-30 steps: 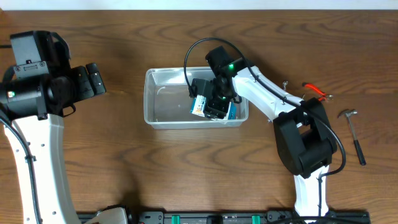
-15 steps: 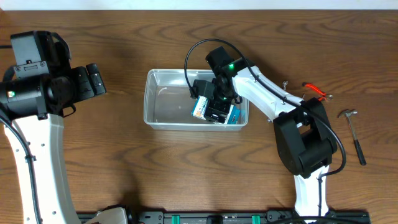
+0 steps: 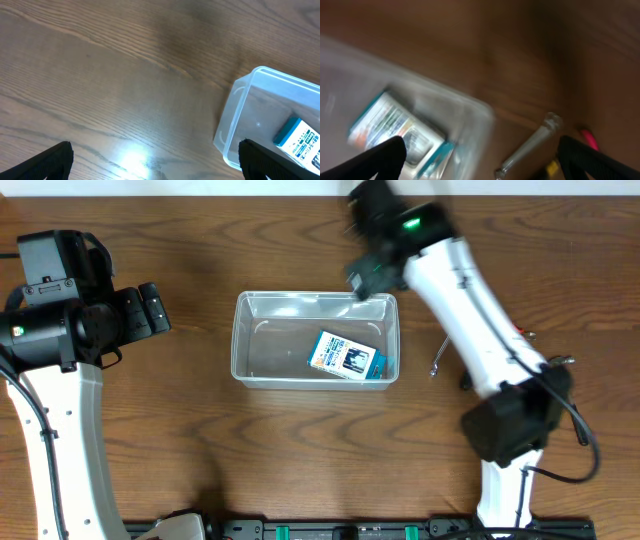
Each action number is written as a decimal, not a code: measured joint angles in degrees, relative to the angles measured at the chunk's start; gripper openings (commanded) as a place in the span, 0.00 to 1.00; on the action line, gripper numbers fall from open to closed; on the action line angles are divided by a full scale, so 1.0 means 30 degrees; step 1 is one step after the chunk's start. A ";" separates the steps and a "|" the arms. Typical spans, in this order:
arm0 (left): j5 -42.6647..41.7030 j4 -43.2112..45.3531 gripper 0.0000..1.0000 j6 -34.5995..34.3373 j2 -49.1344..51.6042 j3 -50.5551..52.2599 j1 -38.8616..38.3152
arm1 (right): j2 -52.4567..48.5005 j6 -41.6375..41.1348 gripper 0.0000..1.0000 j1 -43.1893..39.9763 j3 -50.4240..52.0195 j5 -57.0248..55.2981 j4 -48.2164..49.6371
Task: Pack container
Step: 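Open the right gripper and lift away from the container, then lower the right gripper onto the silver wrench and grasp it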
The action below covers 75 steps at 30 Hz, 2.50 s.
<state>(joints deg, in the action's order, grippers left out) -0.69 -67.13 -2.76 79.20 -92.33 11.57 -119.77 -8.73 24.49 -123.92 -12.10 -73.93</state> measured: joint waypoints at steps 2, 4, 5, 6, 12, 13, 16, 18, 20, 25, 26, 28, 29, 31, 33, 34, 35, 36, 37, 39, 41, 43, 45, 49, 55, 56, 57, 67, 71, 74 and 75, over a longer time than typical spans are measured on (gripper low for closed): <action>0.0015 0.0000 0.98 0.0000 0.0000 0.0000 0.0000 | 0.0342 -0.2820 0.99 -0.1290 -0.0415 -0.0568 0.0160; 0.0015 -0.0073 0.98 0.0000 0.0000 0.0000 0.0000 | 0.0459 -0.4561 0.99 -0.2339 -0.0386 -0.0780 0.0277; 0.0022 -0.0153 0.98 0.0000 0.0000 0.0000 0.0000 | 0.0459 -0.5727 0.99 -0.2951 -0.0117 -0.0962 0.0393; 0.0022 -0.0211 0.98 0.0000 0.0000 0.0000 0.0000 | 0.0444 -0.6433 0.99 -0.3279 0.0138 -0.1027 0.0379; 0.0029 -0.0474 0.98 0.0000 0.0000 0.0007 0.0000 | 0.0372 -0.9981 0.99 -0.4823 0.3679 -0.0874 0.1894; 0.0022 -0.0481 0.98 0.0000 0.0000 0.0007 0.0000 | 0.0364 -1.0200 0.99 -0.5005 0.4313 -0.0758 0.2215; 0.0022 -0.0488 0.98 0.0000 0.0000 0.0007 0.0000 | 0.0364 -1.0608 0.99 -0.5399 0.6156 -0.0525 0.3155; 0.0022 -0.0488 0.98 0.0000 0.0000 0.0007 0.0000 | 0.0364 -1.0775 0.99 -0.5450 0.7271 -0.0466 0.3869; 0.0029 -0.0481 0.98 0.0000 0.0000 0.0007 0.0000 | 0.0364 -1.0877 0.99 -0.5428 0.8320 -0.0372 0.4626; 0.0029 -0.0488 0.98 0.0000 0.0000 0.0007 0.0000 | 0.0364 -1.0958 0.99 -0.5413 1.0775 0.0211 0.6404; 0.0029 -0.0495 0.98 0.0000 0.0000 0.0007 0.0000 | 0.0364 -1.0979 0.99 -0.5428 1.1249 0.0357 0.6841; 0.0029 -0.0488 0.98 0.0000 0.0000 0.0007 0.0000 | 0.0364 -1.0987 0.99 -0.5442 1.1999 0.0685 0.7380; 0.0029 -0.0495 0.98 0.0000 0.0000 0.0007 0.0000 | 0.0364 -1.0979 0.99 -0.5450 1.2393 0.0831 0.7708; 0.0022 -0.0488 0.98 0.0000 0.0000 0.0007 0.0000 | 0.0364 -1.0972 0.99 -0.5486 1.3012 0.1195 0.8255; 0.0022 -0.0495 0.98 0.0000 0.0000 0.0007 0.0000 | 0.0364 -1.0914 0.99 -0.5566 1.3493 0.1588 0.8699; 0.0029 -0.0495 0.98 0.0000 0.0000 0.0007 0.0000 | 0.0364 -1.0899 0.99 -0.5610 1.3646 0.1734 0.8896; 0.0022 -0.0495 0.98 0.0000 0.0000 0.0007 0.0000 | 0.0364 -1.0892 0.99 -0.5632 1.3741 0.1829 0.9005; 0.0022 -0.0495 0.98 0.0000 0.0000 0.0007 0.0000 | 0.0364 -1.0892 0.99 -0.5690 1.3857 0.1989 0.9107; 0.0022 -0.0495 0.98 0.0000 0.0000 0.0007 0.0000 | 0.0364 -1.0892 0.99 -0.5712 1.3937 0.2062 0.9122; 0.0022 -0.0495 0.98 0.0000 0.0000 0.0007 0.0000 | 0.0364 -1.0892 0.99 -0.5741 1.4105 0.2171 0.9216; 0.0022 -0.0495 0.98 0.0000 0.0000 0.0007 0.0000 | 0.0364 -1.0892 0.99 -0.5748 1.4280 0.2266 0.9260; 0.0022 -0.0495 0.98 0.0000 0.0000 0.0007 0.0000 | 0.0364 -1.0899 0.99 -0.5756 1.4426 0.2375 0.9355; 0.0022 -0.0495 0.98 0.0000 0.0000 0.0007 0.0000 | 0.0364 -1.0899 0.99 -0.5770 1.4484 0.2463 0.9486; 0.0022 -0.0495 0.98 0.0000 0.0000 0.0007 0.0000 | 0.0364 -1.0877 0.92 -0.5785 1.4513 0.2484 0.9559; 0.0022 -0.0495 0.98 0.0000 0.0000 0.0007 0.0000 | 0.0364 -1.0790 0.71 -0.5792 1.4513 0.2528 0.9566; 0.0022 -0.0495 0.98 0.0000 0.0000 0.0007 0.0000 | 0.0364 -1.0775 0.67 -0.5799 1.4513 0.2521 0.9566; 0.0022 -0.0495 0.98 0.0000 0.0000 0.0007 0.0000 | 0.0364 -1.0797 0.63 -0.5799 1.4513 0.2528 0.9566; 0.0022 -0.0495 0.98 0.0000 0.0000 0.0007 0.0000 | 0.0364 -1.0754 0.32 -0.5829 1.4513 0.2528 0.9581; 0.0022 -0.0495 0.98 0.0000 0.0000 0.0007 0.0000 | 0.0364 -1.0775 0.25 -0.5829 1.4513 0.2528 0.9595; 0.0022 -0.0495 0.98 0.0000 0.0000 0.0007 0.0000 | 0.0364 -1.0746 0.19 -0.5829 1.4513 0.2528 0.9617; 0.0022 -0.0495 0.98 0.0000 0.0000 0.0007 0.0000 | 0.0364 -1.0746 0.16 -0.5829 1.4513 0.2528 0.9624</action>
<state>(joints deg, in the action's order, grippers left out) -0.62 -68.62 -2.76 79.20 -92.31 11.57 -118.67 -40.97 7.01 -80.38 -4.51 -45.06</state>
